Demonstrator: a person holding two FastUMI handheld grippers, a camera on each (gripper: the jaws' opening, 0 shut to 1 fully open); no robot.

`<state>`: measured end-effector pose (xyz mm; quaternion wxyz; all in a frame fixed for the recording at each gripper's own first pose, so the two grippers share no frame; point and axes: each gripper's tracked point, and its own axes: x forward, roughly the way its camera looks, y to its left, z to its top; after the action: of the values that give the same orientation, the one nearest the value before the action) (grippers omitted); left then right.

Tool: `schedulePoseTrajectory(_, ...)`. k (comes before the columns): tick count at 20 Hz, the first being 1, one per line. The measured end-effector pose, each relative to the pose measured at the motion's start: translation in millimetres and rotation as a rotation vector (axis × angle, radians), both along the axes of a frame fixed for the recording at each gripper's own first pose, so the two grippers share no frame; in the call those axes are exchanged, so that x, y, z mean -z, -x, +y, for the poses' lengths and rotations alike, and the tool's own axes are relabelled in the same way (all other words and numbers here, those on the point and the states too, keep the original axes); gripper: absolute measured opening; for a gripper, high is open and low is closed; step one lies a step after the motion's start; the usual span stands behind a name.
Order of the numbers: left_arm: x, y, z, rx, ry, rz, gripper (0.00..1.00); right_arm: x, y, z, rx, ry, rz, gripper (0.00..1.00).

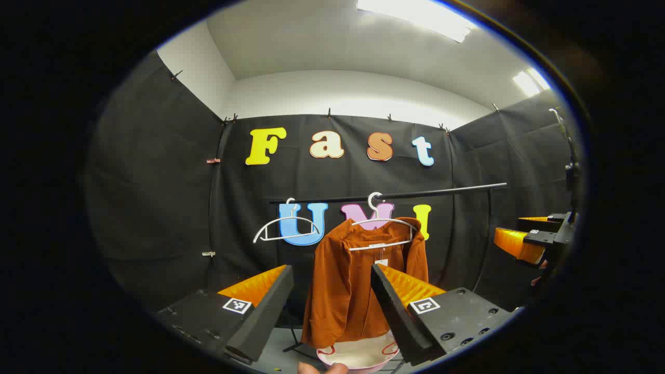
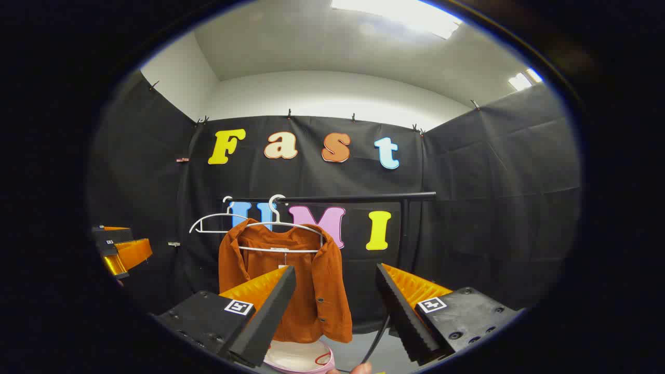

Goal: Grasp the clothes on the hanger with both hands and then place them into the laundry hamper below.

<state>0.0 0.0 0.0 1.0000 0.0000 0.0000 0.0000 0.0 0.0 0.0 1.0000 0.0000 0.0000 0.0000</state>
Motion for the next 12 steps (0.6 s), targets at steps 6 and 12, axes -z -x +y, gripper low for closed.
schedulePoseTrajectory(6, 1.2, 3.8, -4.9, 0.006, -0.004, -0.012, 0.95, -6.0, 3.2, 5.6, 0.004, -0.006, -0.007, 0.97)
schedulePoseTrajectory(12, 1.3, 1.4, -2.0, 0.001, -0.001, -0.011, 0.95, -9.6, 7.4, 9.3, 0.005, 0.006, -0.011, 0.97)
